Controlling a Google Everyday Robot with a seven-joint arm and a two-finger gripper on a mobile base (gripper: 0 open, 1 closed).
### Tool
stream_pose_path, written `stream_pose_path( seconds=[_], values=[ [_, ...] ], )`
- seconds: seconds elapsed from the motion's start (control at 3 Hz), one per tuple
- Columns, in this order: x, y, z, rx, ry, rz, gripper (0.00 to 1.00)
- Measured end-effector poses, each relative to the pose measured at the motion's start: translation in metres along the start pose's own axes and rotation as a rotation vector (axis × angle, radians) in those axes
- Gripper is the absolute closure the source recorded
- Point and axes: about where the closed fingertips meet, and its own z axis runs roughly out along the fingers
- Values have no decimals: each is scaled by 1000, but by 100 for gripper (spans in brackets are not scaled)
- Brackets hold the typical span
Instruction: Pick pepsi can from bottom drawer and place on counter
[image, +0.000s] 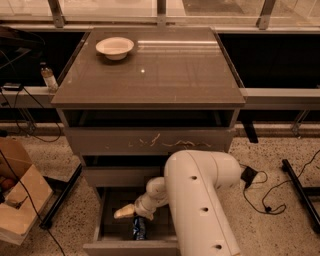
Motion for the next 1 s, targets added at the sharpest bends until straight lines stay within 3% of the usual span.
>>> stream_pose_path(
  seconds=[0.67,1.0],
  values=[
    [8,-27,28,82,49,63,0],
    [14,-42,44,108,85,136,18]
  ],
)
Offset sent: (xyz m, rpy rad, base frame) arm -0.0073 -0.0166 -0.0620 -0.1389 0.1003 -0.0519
